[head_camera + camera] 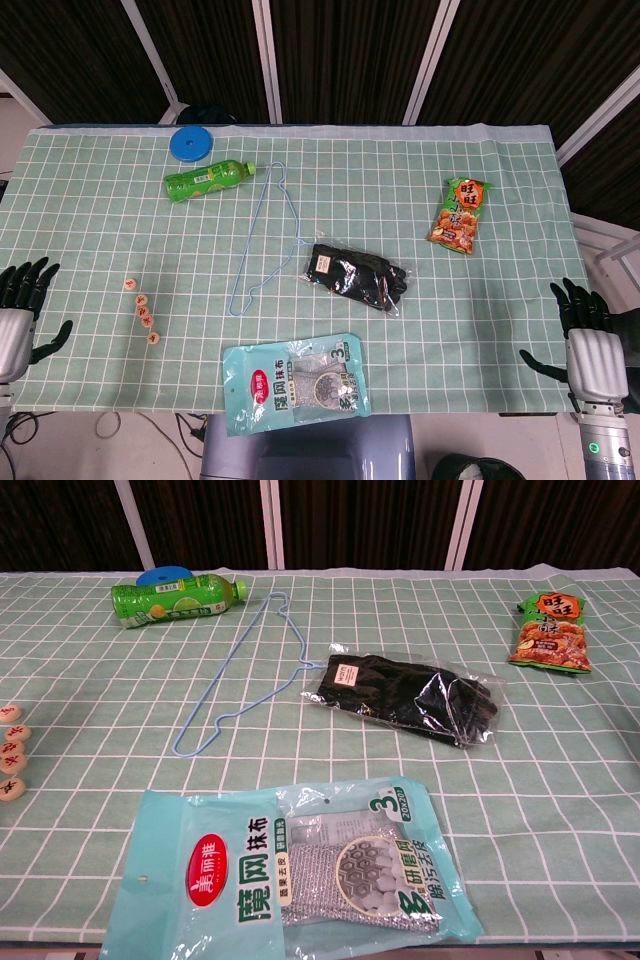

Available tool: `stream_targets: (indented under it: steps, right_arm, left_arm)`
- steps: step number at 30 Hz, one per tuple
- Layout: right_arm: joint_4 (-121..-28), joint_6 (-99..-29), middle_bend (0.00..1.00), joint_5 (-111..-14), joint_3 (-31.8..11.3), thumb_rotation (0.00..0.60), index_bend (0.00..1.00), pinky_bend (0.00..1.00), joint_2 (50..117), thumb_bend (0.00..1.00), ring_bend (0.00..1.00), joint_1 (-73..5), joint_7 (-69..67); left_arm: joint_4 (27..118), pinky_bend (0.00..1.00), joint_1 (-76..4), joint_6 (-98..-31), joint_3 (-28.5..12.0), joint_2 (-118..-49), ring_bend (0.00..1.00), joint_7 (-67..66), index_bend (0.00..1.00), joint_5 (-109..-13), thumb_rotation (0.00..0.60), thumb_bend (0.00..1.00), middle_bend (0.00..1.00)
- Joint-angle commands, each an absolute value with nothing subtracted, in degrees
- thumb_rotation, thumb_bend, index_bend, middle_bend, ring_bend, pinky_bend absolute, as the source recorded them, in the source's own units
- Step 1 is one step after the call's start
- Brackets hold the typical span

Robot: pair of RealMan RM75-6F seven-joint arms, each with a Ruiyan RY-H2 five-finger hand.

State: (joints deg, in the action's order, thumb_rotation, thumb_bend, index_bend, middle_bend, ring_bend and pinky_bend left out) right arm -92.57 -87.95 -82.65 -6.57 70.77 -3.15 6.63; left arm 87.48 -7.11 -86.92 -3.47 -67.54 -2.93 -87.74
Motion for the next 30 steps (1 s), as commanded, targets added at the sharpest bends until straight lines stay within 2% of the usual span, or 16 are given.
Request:
stream_targets:
  steps: [1, 18, 25, 30]
  right_arm:
    - [-92.6, -88.0, 0.05, -82.8, -6.5, 0.6, 0.01, 0.0, 70.7, 0.2, 0.03, -3.1, 6.8]
    - [-92.8, -88.2, 0.05, -82.6, -6.6, 0.6, 0.02, 0.0, 70.9, 0.2, 0.03, -3.1, 7.3]
    - [-92.9, -88.1, 0.05, -82.4, -6.7, 0.6, 0.02, 0.0, 70.8, 0.2, 0.03, -3.1, 7.2]
    - [-93.2, -88.7, 0.05, -82.2, -6.8, 0.6, 0.02, 0.0, 70.7, 0.2, 0.03, -2.7, 7.2]
  left_arm:
    - [87.5, 0.05, -7.1, -86.9, -3.4, -67.6, 0.0, -3.0, 0.07, -87.8, 0.6, 0.3, 0.01]
    - [87.4, 0.05, -7.3, -86.2, -3.4, -67.7, 0.0, -3.8, 0.13, -87.0, 0.6, 0.3, 0.01]
    - [87.7, 0.05, -7.3, -86.0, -3.4, -67.8, 0.0, -4.3, 0.1, -86.8, 0.6, 0.3, 0.01]
    - [87.5, 0.05, -8.2, -83.6, -2.9, -67.8, 0.0, -4.9, 0.12, -86.5, 0.6, 0.3, 0.02]
